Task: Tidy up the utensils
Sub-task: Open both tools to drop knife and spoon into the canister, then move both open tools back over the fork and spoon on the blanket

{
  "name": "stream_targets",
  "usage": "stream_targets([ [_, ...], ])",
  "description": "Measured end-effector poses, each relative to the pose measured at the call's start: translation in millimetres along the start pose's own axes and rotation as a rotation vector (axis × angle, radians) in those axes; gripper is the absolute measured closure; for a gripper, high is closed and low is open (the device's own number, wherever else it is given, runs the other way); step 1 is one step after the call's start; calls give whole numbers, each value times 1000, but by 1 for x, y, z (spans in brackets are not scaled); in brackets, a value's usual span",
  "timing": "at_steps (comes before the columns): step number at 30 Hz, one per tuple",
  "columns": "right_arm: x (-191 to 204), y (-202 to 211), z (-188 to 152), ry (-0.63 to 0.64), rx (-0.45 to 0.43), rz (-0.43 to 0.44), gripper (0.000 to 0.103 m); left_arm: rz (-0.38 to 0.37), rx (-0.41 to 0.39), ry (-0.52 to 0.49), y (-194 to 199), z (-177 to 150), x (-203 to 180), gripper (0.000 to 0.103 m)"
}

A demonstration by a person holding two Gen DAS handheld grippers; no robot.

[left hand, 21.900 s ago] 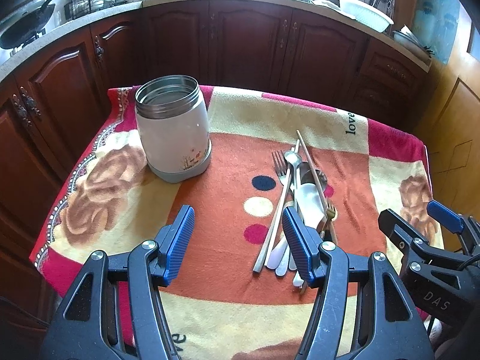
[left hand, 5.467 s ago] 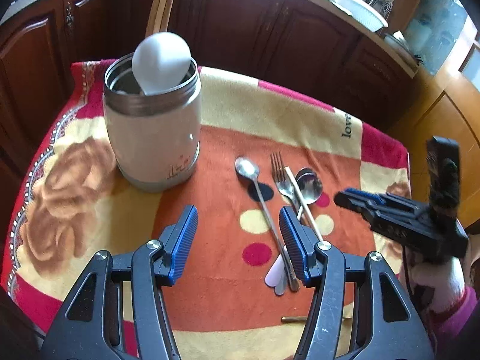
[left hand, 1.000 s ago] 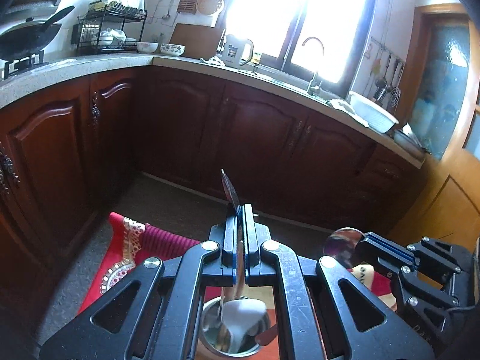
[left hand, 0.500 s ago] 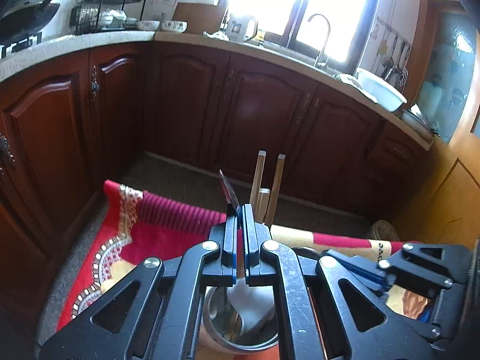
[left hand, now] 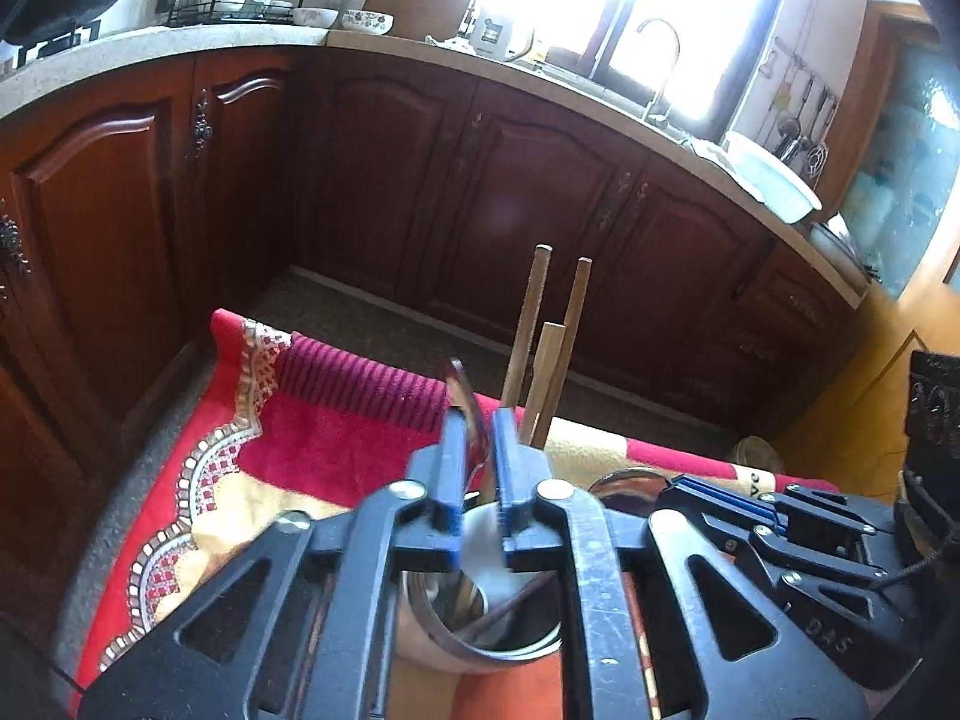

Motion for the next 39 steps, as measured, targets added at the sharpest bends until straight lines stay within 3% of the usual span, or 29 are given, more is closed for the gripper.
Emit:
stream_targets([
  [2,-2,4,0,-11,-8,-3,96,-14,-6,11,7,0,1,64],
  [4,-1,6,-1,-23,-13,-3,95,-16,-13,16,13,0,1,59],
  [12,-1,26,-8,-46,-26,-12,91,6,-13,8,31,-11,1,59],
  [18,5,42,-19,-47,-34,-33,78,35,-7,-21,40,-26,-6,59],
  [25,4,59,-39,-62,-23,-86,74,43,17,-42,47,-49,-20,59],
  [32,-5,80,-65,-99,-16,-175,69,9,55,-58,53,-75,-45,58],
  [35,-10,91,-76,-113,-10,-219,61,-13,83,-54,51,-88,-56,56],
  [39,-17,105,-92,-131,4,-251,60,-42,135,-56,48,-106,-71,53],
])
Point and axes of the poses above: each gripper's, at about its wrist camera, not at the fingertips, and y roughly against the way its jaws point, x to its left, z to its top, the point moved 3 cm from there along -y, roughly the way its jaws point, and after that the axes turned 12 degrees about y, right-handed, at the moved point
